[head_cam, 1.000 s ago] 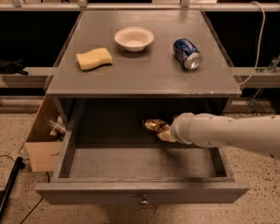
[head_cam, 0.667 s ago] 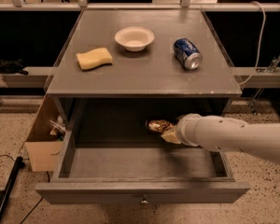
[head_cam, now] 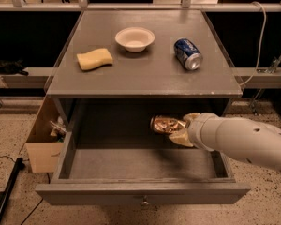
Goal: Pick orange can from top drawer and place on counter
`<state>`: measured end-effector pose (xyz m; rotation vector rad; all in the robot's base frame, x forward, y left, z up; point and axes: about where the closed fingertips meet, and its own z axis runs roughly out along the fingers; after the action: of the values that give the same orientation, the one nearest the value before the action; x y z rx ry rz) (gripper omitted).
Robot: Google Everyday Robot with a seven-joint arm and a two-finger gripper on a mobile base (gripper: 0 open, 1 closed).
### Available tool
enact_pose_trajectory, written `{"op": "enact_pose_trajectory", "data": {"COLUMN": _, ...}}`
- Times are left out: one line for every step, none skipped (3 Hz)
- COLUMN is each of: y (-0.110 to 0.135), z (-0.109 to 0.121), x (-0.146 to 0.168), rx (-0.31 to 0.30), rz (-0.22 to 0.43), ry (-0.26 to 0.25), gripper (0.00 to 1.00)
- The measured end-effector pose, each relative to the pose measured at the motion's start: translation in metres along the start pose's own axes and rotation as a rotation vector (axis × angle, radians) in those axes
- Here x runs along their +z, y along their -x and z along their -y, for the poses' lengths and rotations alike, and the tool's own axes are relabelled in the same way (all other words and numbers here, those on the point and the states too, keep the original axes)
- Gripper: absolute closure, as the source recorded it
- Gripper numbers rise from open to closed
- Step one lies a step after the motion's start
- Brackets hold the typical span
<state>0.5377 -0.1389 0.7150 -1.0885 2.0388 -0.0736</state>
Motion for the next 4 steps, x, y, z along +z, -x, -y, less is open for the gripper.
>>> {"op": "enact_pose_trajectory", "data": {"y": 0.022, "z": 0.02, "x": -0.038, "rx": -0.027, "rz": 0.047, "ry": -0.034, "gripper": 1.0}}
{"op": "enact_pose_trajectory", "data": {"y": 0.057, "z": 0.049, "x": -0.078, "rx": -0.046, "rz": 0.124, "ry": -0.061, "gripper": 1.0}}
{"op": "enact_pose_trajectory", "data": {"y": 0.086, "z": 0.07, "x": -0.104, "rx": -0.092, "rz": 0.189, "ry": -0.078, "gripper": 1.0}}
{"op": "enact_pose_trajectory", "data": {"y": 0.101, "z": 0.084, "x": -0.114, "rx": -0.125, "rz": 0.222, "ry": -0.075, "gripper": 1.0}}
